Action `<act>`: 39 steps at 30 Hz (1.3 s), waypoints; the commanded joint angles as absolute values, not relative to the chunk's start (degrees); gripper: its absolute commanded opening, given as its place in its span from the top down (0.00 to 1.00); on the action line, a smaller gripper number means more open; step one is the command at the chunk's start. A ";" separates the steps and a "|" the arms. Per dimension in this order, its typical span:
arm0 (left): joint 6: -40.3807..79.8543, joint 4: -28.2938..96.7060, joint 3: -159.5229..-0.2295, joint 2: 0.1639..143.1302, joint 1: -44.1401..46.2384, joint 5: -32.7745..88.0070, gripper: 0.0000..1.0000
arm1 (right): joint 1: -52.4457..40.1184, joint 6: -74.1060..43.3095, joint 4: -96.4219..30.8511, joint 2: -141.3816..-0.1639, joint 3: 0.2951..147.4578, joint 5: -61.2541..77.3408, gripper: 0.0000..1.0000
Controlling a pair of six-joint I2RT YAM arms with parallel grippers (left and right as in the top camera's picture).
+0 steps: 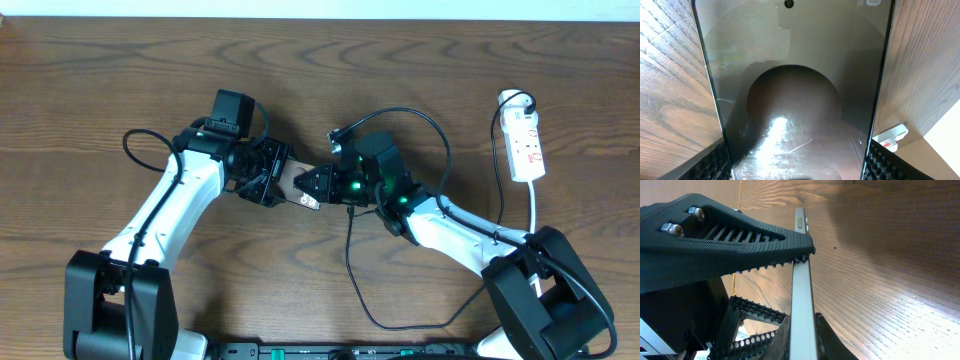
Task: Plug charger to phone and switch on socket
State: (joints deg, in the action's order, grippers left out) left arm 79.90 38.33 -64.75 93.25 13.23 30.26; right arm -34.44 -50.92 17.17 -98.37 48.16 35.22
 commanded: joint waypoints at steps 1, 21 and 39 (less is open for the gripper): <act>80.71 38.06 -66.61 92.25 13.39 30.98 0.93 | -35.35 -50.78 17.10 -98.61 48.71 34.85 0.92; 80.71 38.09 -66.61 92.25 13.37 30.72 0.09 | -35.35 -50.81 17.12 -98.59 48.71 34.87 0.99; 79.57 38.09 -66.61 92.25 12.29 32.56 0.07 | -30.63 -50.50 16.82 -98.61 48.71 34.63 0.99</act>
